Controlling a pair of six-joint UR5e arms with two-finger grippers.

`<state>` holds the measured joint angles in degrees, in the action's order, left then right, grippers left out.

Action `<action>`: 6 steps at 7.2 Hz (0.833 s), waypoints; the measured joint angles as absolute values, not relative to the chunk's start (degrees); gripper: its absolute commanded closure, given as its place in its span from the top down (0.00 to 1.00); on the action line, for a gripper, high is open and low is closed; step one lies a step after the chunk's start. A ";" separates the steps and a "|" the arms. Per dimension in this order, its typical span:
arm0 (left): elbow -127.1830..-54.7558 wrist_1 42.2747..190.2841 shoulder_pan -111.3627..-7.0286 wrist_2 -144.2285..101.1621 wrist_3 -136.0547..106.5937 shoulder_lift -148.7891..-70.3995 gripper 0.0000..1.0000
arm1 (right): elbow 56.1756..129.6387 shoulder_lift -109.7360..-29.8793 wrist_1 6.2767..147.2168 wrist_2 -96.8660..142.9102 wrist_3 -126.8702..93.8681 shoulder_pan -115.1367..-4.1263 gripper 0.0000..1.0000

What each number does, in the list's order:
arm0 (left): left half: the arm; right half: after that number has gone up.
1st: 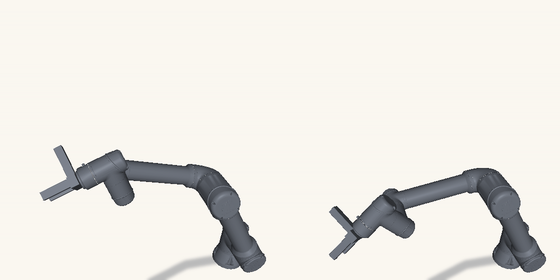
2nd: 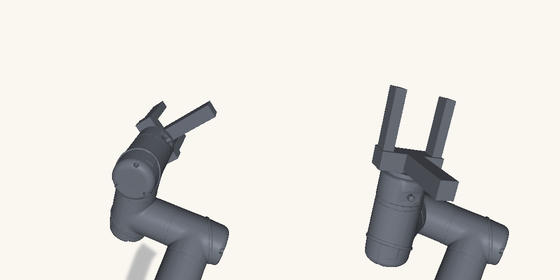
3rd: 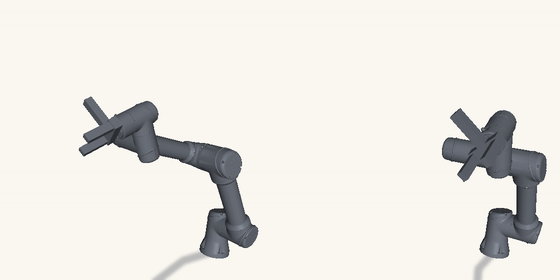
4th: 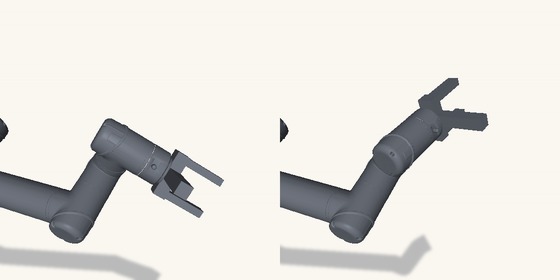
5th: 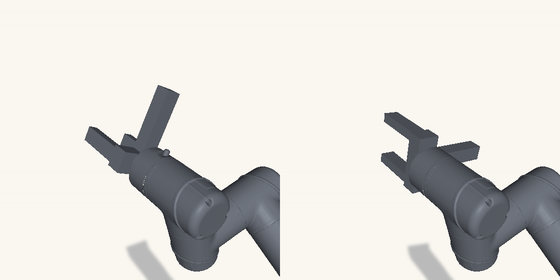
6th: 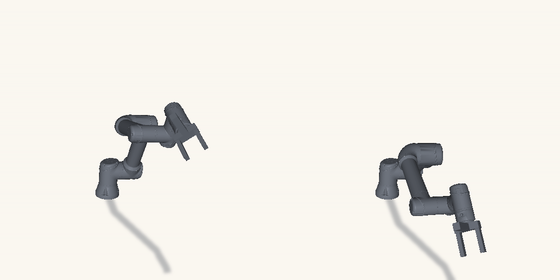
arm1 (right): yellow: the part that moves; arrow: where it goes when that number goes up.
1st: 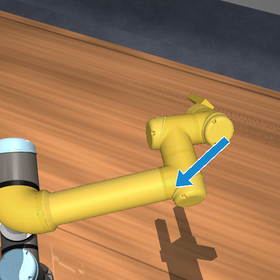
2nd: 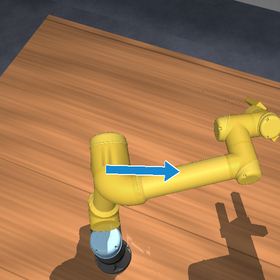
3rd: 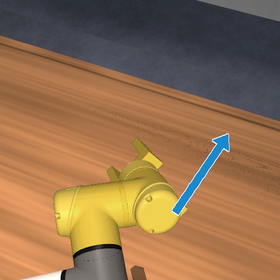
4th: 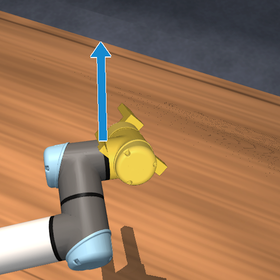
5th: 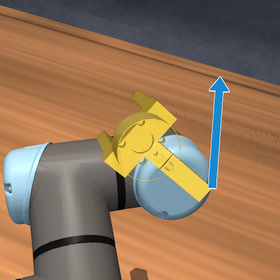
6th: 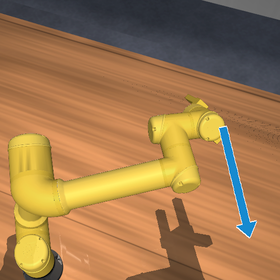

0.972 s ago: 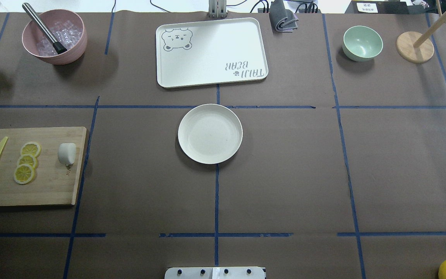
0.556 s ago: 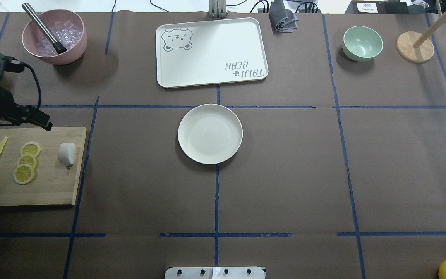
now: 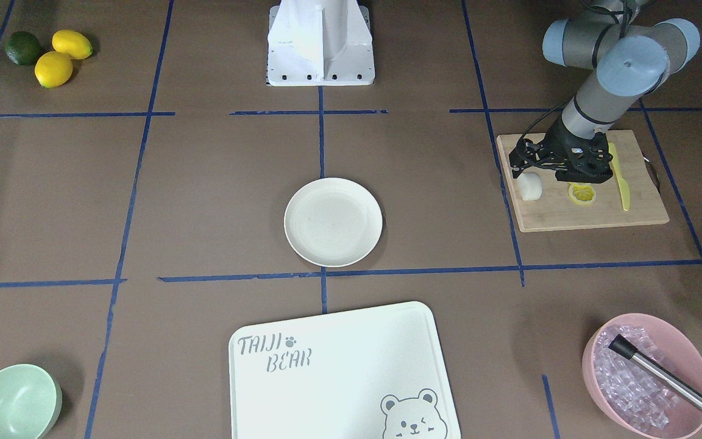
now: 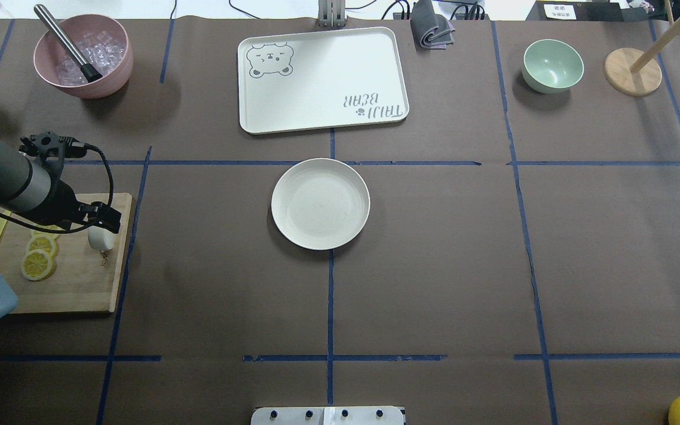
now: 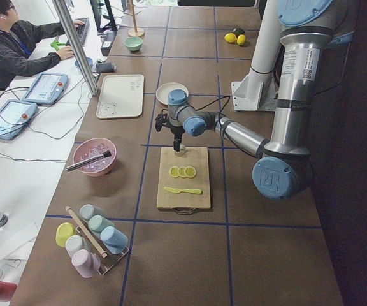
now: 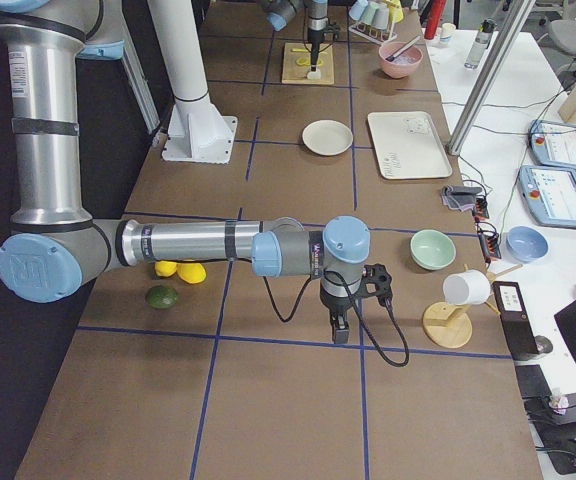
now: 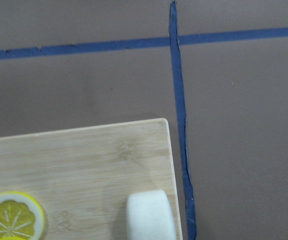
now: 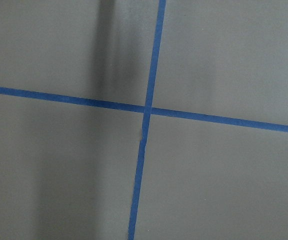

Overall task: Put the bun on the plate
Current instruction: 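Reach the left gripper to the white bun on the cutting board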

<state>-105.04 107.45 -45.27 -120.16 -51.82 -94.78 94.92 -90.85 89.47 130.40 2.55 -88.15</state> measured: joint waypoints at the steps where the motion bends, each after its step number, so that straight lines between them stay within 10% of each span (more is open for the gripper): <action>1: -103.84 107.48 -44.81 -120.00 -51.97 -94.80 0.99 | 94.91 -90.93 89.47 130.42 2.57 -88.15 1.00; 4: -100.99 107.43 -43.19 -119.83 -51.97 -95.29 0.30 | 94.84 -91.22 89.47 130.51 2.63 -88.15 1.00; 6: -101.09 107.35 -43.08 -119.87 -51.90 -95.31 0.15 | 94.88 -91.30 89.47 130.52 2.60 -88.15 1.00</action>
<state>-101.09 107.35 -43.08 -119.87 -51.90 -95.31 94.88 -91.30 89.47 130.52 2.60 -88.15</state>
